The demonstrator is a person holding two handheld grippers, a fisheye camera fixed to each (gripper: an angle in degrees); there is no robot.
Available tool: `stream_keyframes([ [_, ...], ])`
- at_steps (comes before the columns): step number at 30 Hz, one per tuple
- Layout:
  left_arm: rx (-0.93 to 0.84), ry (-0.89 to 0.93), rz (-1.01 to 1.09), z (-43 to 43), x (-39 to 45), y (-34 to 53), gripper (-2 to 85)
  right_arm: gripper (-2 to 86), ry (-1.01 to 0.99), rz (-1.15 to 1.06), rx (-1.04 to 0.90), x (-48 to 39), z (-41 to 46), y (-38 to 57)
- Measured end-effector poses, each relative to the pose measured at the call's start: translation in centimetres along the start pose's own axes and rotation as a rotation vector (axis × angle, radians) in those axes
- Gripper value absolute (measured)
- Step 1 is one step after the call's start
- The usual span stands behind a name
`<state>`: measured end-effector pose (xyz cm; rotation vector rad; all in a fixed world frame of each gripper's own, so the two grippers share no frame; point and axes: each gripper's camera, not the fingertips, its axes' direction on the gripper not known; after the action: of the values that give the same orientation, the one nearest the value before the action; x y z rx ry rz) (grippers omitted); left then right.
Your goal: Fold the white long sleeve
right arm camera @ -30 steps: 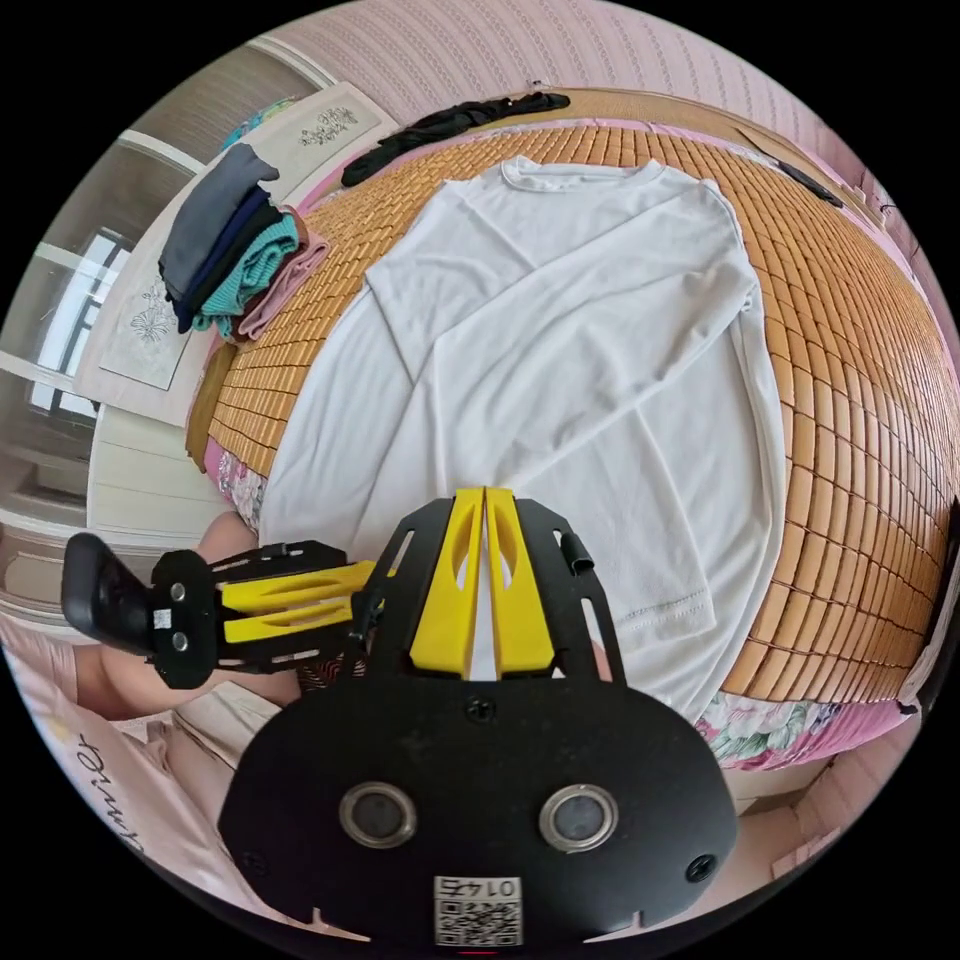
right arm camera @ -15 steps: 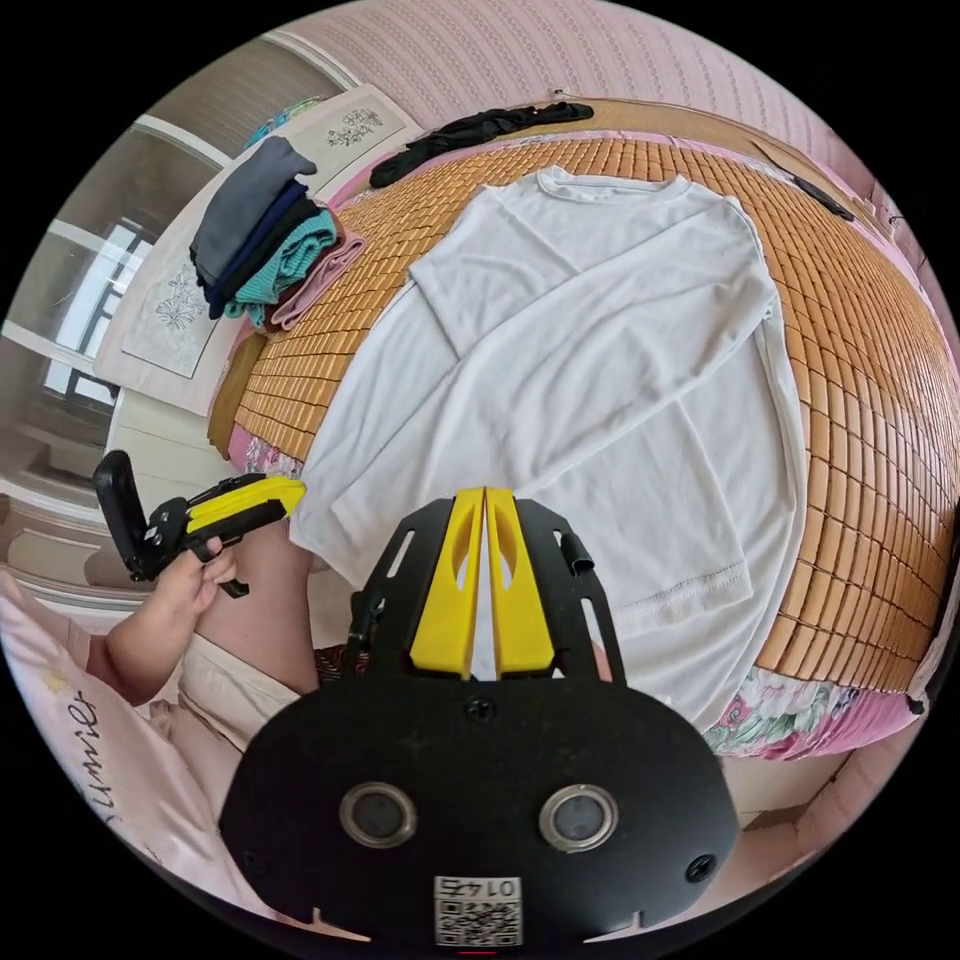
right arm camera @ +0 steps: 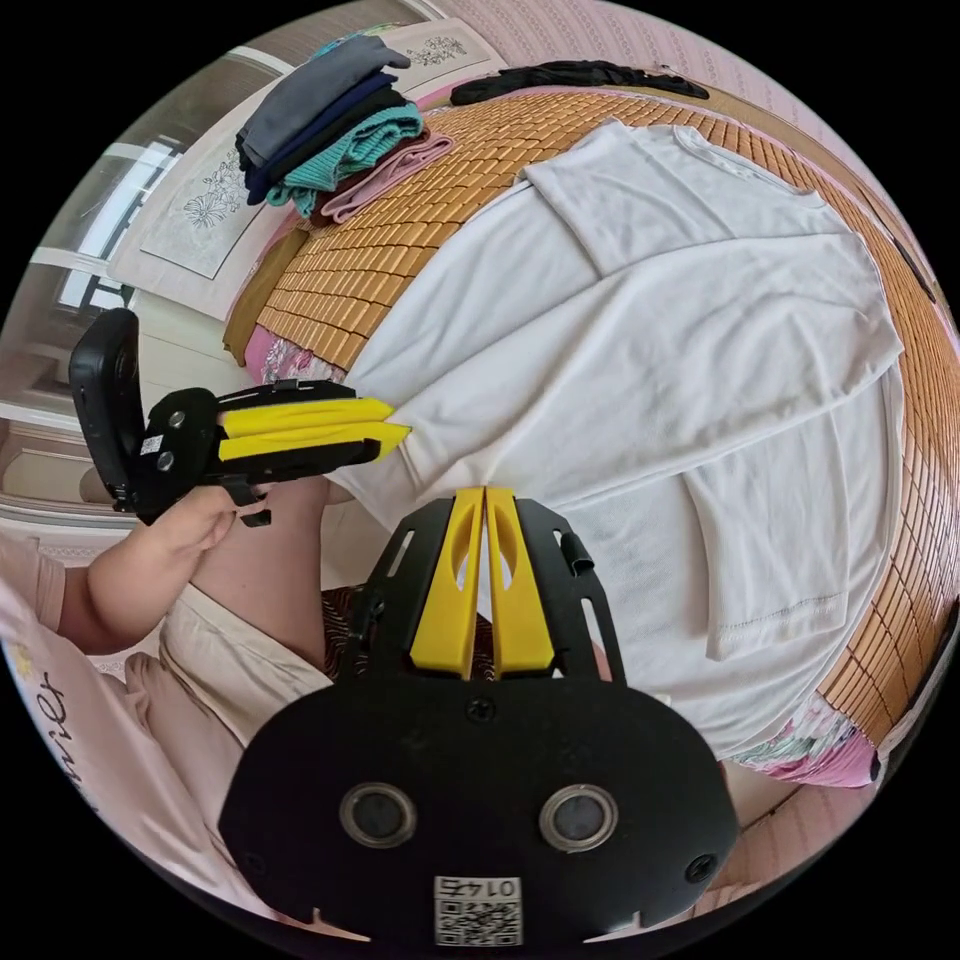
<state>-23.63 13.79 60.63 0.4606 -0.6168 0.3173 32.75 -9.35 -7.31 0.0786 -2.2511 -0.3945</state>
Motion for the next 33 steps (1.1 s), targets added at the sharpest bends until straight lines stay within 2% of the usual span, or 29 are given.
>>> stream_keyframes([
  [8,-0.008,-0.064,-0.180,-1.0,-4.7,0.7,-0.8,-0.3,0.009,0.013,-0.006,1.5,-0.2,-0.4],
  [12,0.074,0.058,-0.106,-2.2,-4.2,0.3,0.2,-0.3,0.003,0.007,0.021,1.7,-0.8,-0.2],
  [15,-0.011,0.030,-0.031,-0.8,-2.7,-1.2,4.3,-0.3,-0.012,-0.003,0.050,1.6,-1.2,-0.2],
  [17,-0.056,-0.039,0.039,0.5,-2.1,-1.8,3.2,-0.3,-0.008,-0.019,0.023,1.4,-0.8,-0.3],
  [19,-0.058,-0.031,0.064,0.1,-2.4,-2.0,0.7,-0.3,0.038,-0.023,-0.012,1.2,-0.4,-0.4],
  [28,-0.076,0.023,-0.015,-0.2,-6.4,-2.3,-0.6,-0.3,0.064,-0.044,0.017,1.5,-1.4,-0.2],
  [33,-0.058,0.090,-0.090,-1.0,-8.6,-2.7,2.9,0.1,-0.001,-0.073,0.066,2.5,-4.3,0.3],
])
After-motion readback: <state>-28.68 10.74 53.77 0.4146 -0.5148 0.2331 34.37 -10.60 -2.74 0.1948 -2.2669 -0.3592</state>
